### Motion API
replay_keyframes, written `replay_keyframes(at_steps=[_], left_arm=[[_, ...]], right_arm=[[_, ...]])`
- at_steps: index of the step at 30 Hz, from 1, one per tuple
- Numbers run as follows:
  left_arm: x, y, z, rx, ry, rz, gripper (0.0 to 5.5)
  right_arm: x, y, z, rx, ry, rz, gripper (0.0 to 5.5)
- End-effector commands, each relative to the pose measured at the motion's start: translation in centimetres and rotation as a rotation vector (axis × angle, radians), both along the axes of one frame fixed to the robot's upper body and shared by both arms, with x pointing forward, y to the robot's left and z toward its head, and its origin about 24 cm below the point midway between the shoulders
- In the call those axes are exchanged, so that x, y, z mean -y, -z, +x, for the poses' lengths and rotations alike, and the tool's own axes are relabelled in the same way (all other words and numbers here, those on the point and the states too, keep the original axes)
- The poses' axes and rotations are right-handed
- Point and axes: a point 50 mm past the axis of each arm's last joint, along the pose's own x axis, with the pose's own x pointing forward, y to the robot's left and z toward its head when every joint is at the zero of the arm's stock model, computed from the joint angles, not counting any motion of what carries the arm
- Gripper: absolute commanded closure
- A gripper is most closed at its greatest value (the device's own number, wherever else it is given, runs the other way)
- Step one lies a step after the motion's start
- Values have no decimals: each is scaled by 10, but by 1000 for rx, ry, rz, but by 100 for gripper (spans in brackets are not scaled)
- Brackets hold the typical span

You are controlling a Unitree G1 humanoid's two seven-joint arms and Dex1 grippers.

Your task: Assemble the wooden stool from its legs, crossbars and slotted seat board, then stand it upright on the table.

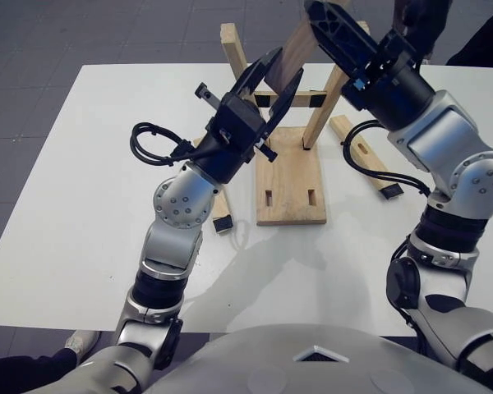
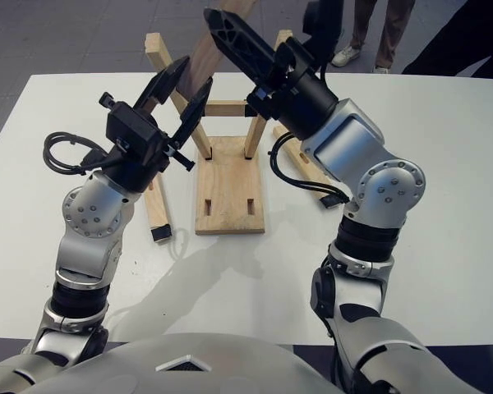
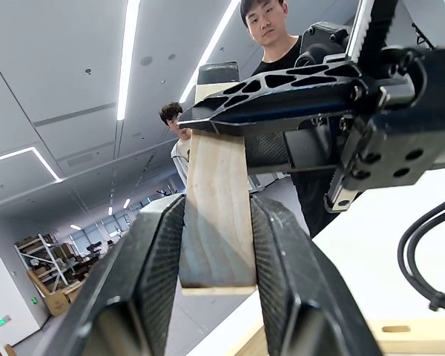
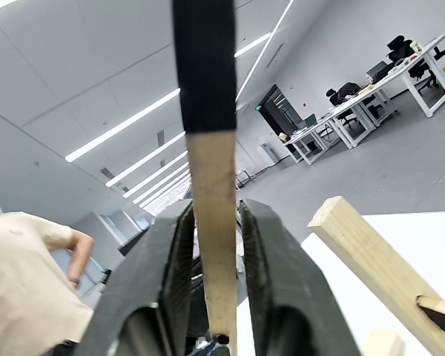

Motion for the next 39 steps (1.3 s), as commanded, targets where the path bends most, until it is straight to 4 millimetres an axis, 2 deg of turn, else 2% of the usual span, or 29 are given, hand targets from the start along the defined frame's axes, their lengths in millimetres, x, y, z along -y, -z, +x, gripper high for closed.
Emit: replay_keyframes(at_steps=[1,14,15,20,23,26,29,32,34,36,39], left_arm=[[-7,4,1,1,-8,17,416],[-3,16,2,-35,21,69,416],[-2,19,2,-48,31,68,376],[-5,30,-3,-79,43,68,298],[-14,33,-4,-87,18,80,288],[-32,35,-7,-78,-59,110,288],[-45,39,-8,-88,-115,118,288],[-45,48,-10,-126,-125,121,288],[-41,54,-11,-145,-123,127,288],[-39,58,-9,-162,-129,128,288],[-35,64,-9,-193,-164,101,288]], right_arm=[[4,-3,2,-35,-15,0,507],[10,-9,2,-1,51,-27,507],[11,-9,2,0,56,-27,508],[13,-8,0,-2,66,-24,509],[20,-2,0,-11,87,-65,509],[41,9,-2,-13,135,-178,509],[66,7,-7,30,193,-302,509],[99,-1,-10,136,265,-549,509],[111,4,-7,191,285,-706,509],[118,15,-2,214,304,-813,509],[118,48,9,242,319,-973,509]])
